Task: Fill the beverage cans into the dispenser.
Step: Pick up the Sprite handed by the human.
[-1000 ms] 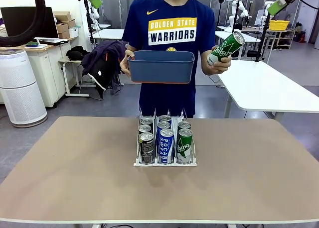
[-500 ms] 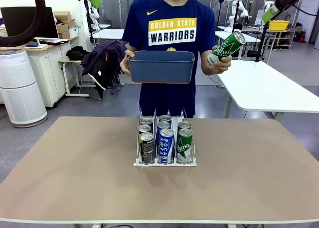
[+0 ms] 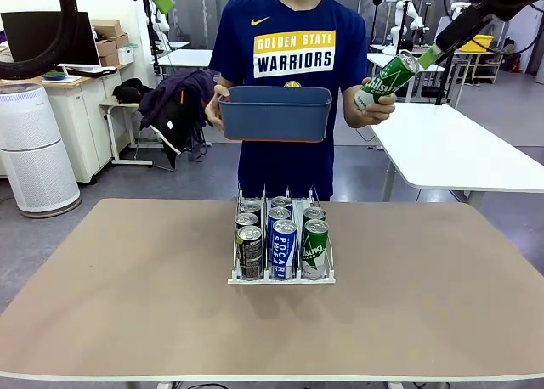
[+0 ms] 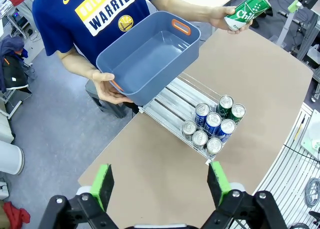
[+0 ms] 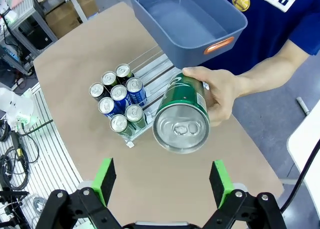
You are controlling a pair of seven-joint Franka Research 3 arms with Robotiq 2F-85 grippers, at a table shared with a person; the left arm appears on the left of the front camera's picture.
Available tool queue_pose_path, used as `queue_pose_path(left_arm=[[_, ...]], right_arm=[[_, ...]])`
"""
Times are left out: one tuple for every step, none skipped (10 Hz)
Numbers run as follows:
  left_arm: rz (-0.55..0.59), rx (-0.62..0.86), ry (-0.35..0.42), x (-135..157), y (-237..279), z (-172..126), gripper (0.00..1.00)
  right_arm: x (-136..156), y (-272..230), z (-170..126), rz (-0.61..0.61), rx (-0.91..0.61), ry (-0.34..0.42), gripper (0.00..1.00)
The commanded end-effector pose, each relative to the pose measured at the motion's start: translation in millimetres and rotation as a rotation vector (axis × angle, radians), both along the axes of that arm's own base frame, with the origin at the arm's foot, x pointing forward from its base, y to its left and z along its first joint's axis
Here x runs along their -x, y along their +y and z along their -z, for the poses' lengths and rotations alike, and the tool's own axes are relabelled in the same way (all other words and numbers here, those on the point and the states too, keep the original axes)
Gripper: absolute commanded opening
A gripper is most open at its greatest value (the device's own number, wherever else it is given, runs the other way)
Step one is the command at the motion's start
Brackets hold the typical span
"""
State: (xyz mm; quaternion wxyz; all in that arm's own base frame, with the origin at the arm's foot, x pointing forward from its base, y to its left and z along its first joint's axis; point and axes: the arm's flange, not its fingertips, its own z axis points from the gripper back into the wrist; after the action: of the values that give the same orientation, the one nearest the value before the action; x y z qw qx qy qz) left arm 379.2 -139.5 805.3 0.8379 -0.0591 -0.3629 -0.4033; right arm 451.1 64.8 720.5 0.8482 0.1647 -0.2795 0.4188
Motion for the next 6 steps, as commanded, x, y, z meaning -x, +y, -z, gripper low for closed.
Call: queue_pose_path(left_arm=[[-0.003,0.003,-0.004,0,1,1,1.00],[-0.003,0.003,-0.004,0,1,1,1.00],[-0.003,0.003,-0.004,0,1,1,1.00],[-0.003,0.003,-0.004,0,1,1,1.00],[-0.003,0.003,-0.004,0,1,1,1.00],[-0.003,0.003,-0.004,0,1,1,1.00]], right_arm=[[-6,9,10,0.007,-0.021,-0.032,1.00],[-11,13,15,0.010,-0.032,-0.028,1.00],[-15,17,19,0.009,-0.037,-0.029,1.00],[-20,20,23,0.015,-0.034,-0.035,1.00],[-23,25,28,0.024,-0.046,-0.040,1.00],[-26,28,31,0.028,-0.056,-0.040,1.00]])
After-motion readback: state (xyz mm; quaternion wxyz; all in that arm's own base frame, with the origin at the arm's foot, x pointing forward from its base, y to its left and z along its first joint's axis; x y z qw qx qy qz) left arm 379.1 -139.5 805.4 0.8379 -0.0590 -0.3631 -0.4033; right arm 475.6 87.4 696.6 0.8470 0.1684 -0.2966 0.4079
